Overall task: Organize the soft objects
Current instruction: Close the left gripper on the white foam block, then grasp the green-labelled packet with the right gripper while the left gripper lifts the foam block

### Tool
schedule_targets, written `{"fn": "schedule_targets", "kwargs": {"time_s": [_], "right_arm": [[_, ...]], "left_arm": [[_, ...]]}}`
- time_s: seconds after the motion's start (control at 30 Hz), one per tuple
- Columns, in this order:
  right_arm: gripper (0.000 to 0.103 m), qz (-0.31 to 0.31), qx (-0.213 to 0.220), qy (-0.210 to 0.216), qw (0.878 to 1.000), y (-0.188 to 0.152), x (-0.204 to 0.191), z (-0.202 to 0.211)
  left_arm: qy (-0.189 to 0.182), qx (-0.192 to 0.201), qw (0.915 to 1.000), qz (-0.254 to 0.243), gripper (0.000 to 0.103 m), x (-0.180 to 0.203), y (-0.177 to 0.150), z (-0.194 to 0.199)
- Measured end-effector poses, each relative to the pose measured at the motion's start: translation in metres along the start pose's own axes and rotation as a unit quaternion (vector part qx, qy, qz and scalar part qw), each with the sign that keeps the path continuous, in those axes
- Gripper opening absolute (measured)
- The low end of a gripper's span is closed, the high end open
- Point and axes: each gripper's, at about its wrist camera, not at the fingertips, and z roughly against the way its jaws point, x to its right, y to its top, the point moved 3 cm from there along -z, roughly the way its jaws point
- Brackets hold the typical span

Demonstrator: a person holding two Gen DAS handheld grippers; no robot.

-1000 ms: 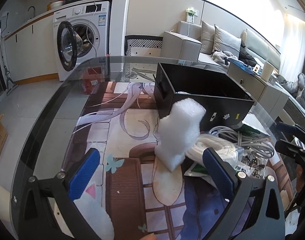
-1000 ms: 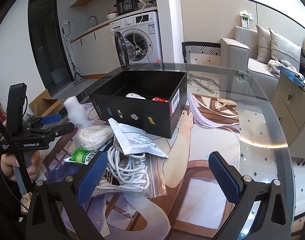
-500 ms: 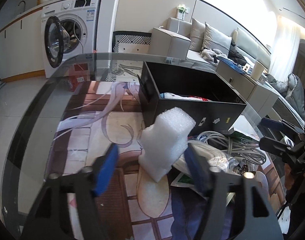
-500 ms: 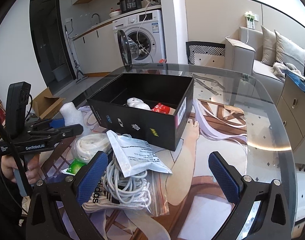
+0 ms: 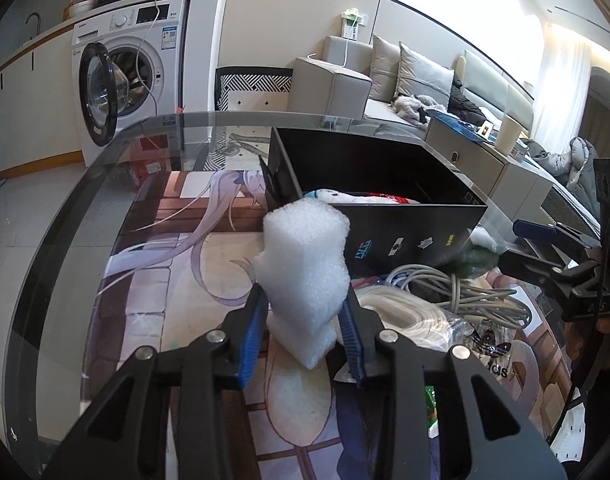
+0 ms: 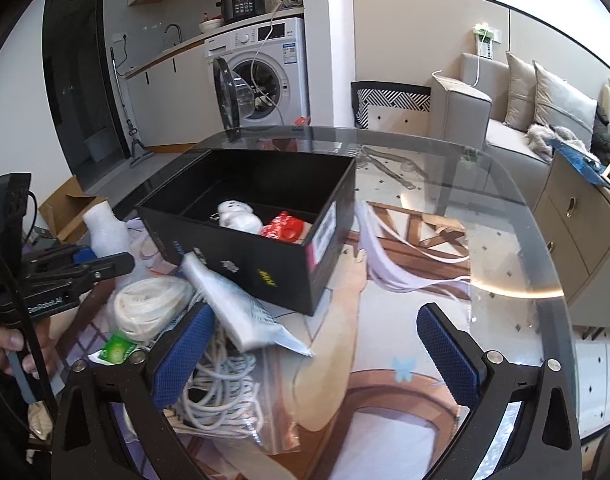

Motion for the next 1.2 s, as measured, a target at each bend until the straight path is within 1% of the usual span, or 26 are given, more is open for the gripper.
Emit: {"fn": "schedule_targets", "kwargs": {"time_s": [0.2,0.27,0.33,0.37,0.43,0.57,0.63,0.67,0.73,0.77,0.8,0.9,1.0,1.2], "right_arm": [[0.102,-0.004,-0.010,0.022,1.000,-0.002,0.007,-0.016],[0.098,-0.003,-0.012,0.032,0.999,-0.002,0.006,-0.021],[0.087,0.001,-0.015,0.039,0.999,-0.001,0.004,-0.024],[0.084,0.003,-0.019,0.043,0.999,0.000,0.003,-0.027],[0.076,0.004,-0.020,0.053,0.998,-0.001,0.001,-0.028],[0.065,0.010,-0.022,0.082,0.996,-0.002,-0.008,-0.030],[0.053,0.015,-0.023,0.094,0.995,-0.004,-0.012,-0.031],[0.050,0.020,-0.023,0.097,0.995,-0.004,-0.014,-0.030],[0.036,0.027,-0.021,0.100,0.994,-0.005,-0.019,-0.029],[0.033,0.030,-0.021,0.100,0.994,-0.005,-0.021,-0.029],[0.026,0.031,-0.020,0.100,0.994,-0.006,-0.023,-0.028],[0.017,0.039,-0.013,0.097,0.994,-0.006,-0.026,-0.024],[0.014,0.044,-0.005,0.094,0.995,-0.006,-0.027,-0.018],[0.012,0.054,0.016,0.093,0.994,-0.003,-0.031,0.001]], "left_arm": [[-0.002,0.004,0.9999,-0.012,0.034,0.004,0.002,-0.001],[-0.001,0.004,0.9999,-0.012,0.034,0.005,0.002,-0.001],[-0.001,0.004,0.9999,-0.013,0.034,0.005,0.002,-0.001],[-0.002,0.003,0.9999,-0.013,0.034,0.005,0.002,-0.001],[-0.001,0.004,0.9999,-0.013,0.034,0.005,0.002,-0.001],[-0.001,0.004,0.9999,-0.015,0.034,0.007,0.004,-0.002],[-0.001,0.004,0.9999,-0.015,0.034,0.007,0.004,-0.002],[-0.002,0.004,0.9999,-0.015,0.034,0.007,0.004,-0.001],[-0.002,0.004,0.9999,-0.014,0.034,0.008,0.004,-0.002],[-0.002,0.004,0.9999,-0.013,0.034,0.008,0.004,-0.002],[-0.001,0.005,0.9999,-0.014,0.034,0.008,0.004,-0.002],[-0.001,0.009,0.9998,-0.015,0.034,0.008,0.004,-0.001],[-0.002,0.019,0.9997,-0.014,0.033,0.008,0.004,0.002],[-0.002,0.030,0.9995,-0.014,0.032,0.007,0.005,0.009]]}}
